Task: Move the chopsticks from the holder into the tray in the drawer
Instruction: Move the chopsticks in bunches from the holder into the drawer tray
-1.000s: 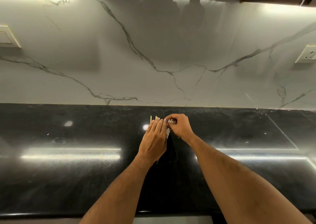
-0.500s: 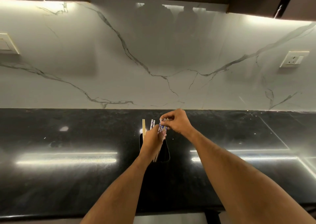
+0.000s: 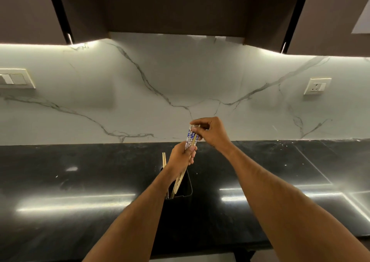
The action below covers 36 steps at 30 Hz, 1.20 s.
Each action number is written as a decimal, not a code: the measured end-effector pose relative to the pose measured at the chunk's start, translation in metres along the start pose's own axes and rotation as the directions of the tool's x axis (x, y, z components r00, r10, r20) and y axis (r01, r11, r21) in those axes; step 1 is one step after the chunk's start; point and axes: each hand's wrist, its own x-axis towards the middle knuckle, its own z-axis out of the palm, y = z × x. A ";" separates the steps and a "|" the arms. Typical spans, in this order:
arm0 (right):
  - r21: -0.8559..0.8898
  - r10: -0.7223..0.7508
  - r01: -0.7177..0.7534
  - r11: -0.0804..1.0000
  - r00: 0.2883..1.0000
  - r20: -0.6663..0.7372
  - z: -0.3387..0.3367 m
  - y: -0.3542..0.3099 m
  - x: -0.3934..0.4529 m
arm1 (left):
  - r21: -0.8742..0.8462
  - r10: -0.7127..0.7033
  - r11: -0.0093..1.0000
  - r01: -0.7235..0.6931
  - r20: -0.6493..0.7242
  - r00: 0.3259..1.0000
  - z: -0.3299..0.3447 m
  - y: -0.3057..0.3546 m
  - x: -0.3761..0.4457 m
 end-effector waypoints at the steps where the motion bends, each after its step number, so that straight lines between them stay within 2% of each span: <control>1: 0.012 0.009 -0.009 1.000 1.000 -0.010 -0.003 -0.003 -0.002 | 0.003 0.005 1.000 -0.005 0.004 1.000 0.000 0.004 -0.004; 5: 0.071 0.083 -0.078 0.994 0.995 -0.060 -0.014 -0.015 -0.011 | -0.020 -0.015 1.000 0.016 0.035 0.999 -0.003 0.014 -0.021; 10: 0.216 0.197 -0.145 0.966 0.949 -0.245 -0.029 -0.027 -0.015 | -0.002 -0.038 0.999 0.038 0.139 0.990 -0.010 0.017 -0.042; 14: 0.381 0.295 -0.117 0.917 0.843 -0.450 -0.046 -0.035 -0.011 | 0.069 -0.100 0.993 0.091 0.139 0.985 -0.021 0.008 -0.052; 17: 0.509 0.355 -0.011 0.861 0.729 -0.584 -0.060 -0.040 -0.009 | 0.042 -0.136 0.990 0.133 0.073 0.988 -0.032 -0.004 -0.058; 19: 0.614 0.408 0.091 0.784 0.670 -0.620 -0.068 -0.042 -0.012 | -0.019 -0.158 0.987 0.158 0.018 0.987 -0.039 -0.008 -0.060; 21: 0.698 0.461 0.137 0.703 0.660 -0.593 -0.068 -0.041 -0.018 | -0.169 -0.203 0.968 0.187 -0.083 0.976 -0.042 -0.008 -0.059; 24: 0.802 0.548 0.059 0.594 0.701 -0.457 -0.048 -0.032 -0.040 | -0.498 -0.303 0.853 0.159 -0.222 0.927 -0.038 0.004 -0.055; 27: 0.839 0.605 -0.094 0.536 0.735 -0.304 -0.013 -0.016 -0.073 | -0.727 -0.382 0.680 0.097 -0.238 0.893 -0.026 0.019 -0.050; 29: 0.836 0.623 -0.159 0.525 0.741 -0.251 0.008 -0.006 -0.093 | -0.774 -0.395 0.630 0.058 -0.256 0.882 -0.021 0.026 -0.047; 32: 0.794 0.616 -0.243 0.557 0.763 -0.198 0.028 0.004 -0.114 | -0.768 -0.388 0.641 0.006 -0.317 0.865 -0.020 0.027 -0.044; 36: 0.543 0.547 -0.381 0.748 0.817 -0.181 0.035 0.010 -0.129 | -0.752 -0.377 0.659 -0.028 -0.362 0.853 -0.020 0.021 -0.045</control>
